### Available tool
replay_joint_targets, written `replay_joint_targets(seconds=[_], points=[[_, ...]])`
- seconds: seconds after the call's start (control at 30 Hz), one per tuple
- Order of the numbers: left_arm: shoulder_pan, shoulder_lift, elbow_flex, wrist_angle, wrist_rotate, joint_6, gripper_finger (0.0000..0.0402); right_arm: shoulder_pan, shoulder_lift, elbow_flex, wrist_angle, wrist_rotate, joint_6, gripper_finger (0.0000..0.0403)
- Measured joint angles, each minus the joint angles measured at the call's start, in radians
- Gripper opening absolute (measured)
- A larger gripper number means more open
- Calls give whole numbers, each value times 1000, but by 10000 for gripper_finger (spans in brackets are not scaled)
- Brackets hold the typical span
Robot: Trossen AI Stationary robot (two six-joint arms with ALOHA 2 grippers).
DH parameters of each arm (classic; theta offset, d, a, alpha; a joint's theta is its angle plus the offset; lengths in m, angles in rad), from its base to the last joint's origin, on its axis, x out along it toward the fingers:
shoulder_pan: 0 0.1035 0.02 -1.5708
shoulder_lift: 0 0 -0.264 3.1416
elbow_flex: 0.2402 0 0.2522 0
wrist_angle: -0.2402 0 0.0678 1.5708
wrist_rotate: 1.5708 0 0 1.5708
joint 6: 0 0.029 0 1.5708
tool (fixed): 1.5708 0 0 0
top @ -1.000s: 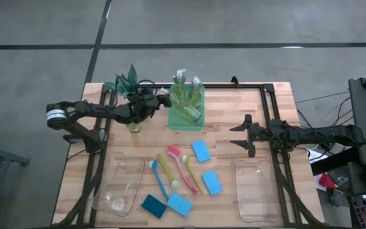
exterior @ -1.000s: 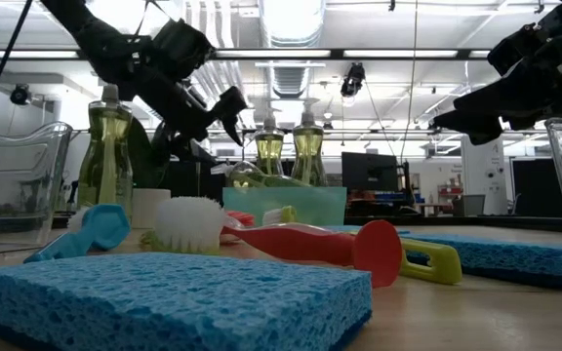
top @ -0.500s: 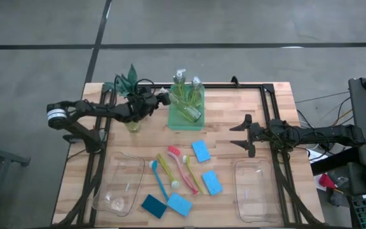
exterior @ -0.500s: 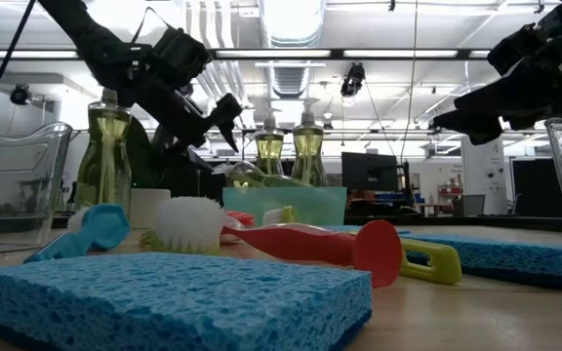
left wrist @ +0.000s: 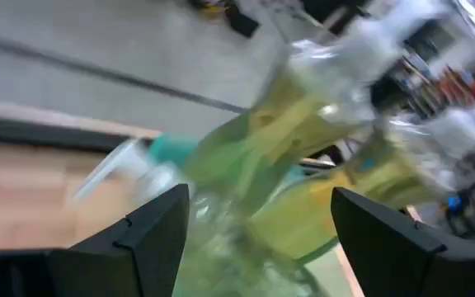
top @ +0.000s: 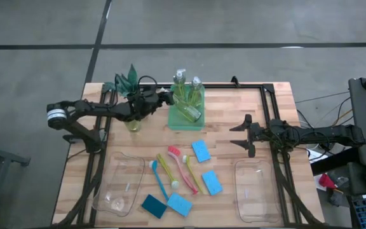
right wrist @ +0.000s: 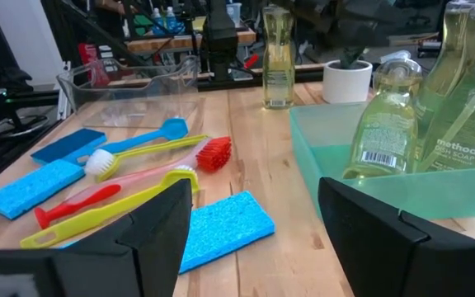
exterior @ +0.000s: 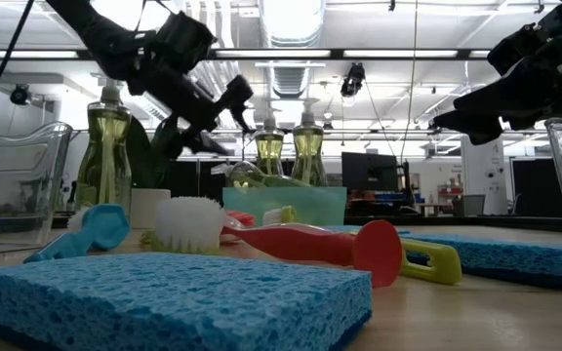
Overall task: Pick & Place Kitchen Sink Supplies
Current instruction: Put the right dishwashing liquid into the green bin
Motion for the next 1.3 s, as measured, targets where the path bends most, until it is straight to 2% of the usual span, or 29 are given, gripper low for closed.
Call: replay_joint_targets(seconds=[0.1, 0.17, 0.3, 0.47, 0.6, 0.73, 0.83, 0.93, 1.13, 1.3], points=[[4, -1, 56, -32, 34, 70, 287, 0, 0, 0, 0, 0, 0, 262], [29, -2, 109, -117, 67, 84, 287, 0, 0, 0, 0, 0, 0, 266], [105, -7, 261, -410, 173, 92, 287, 0, 0, 0, 0, 0, 0, 272], [162, -7, 417, -722, 199, 235, 287, 0, 0, 0, 0, 0, 0, 278], [247, -3, 545, -883, 406, 315, 287, 0, 0, 0, 0, 0, 0, 282], [307, -2, 674, -971, 574, 423, 287, 0, -1, 0, 0, 0, 1, 284], [360, 3, 759, -1060, 604, 533, 287, 0, -1, 0, 0, 0, 1, 280], [417, 26, 813, -1135, 676, 619, 287, 0, -1, 0, 0, 0, 0, 275], [462, 121, 829, -1194, 838, 723, 287, 0, -1, 0, 0, 0, 1, 266], [462, 201, 830, -1235, 849, 783, 287, 0, -1, 0, 0, 0, 2, 261]])
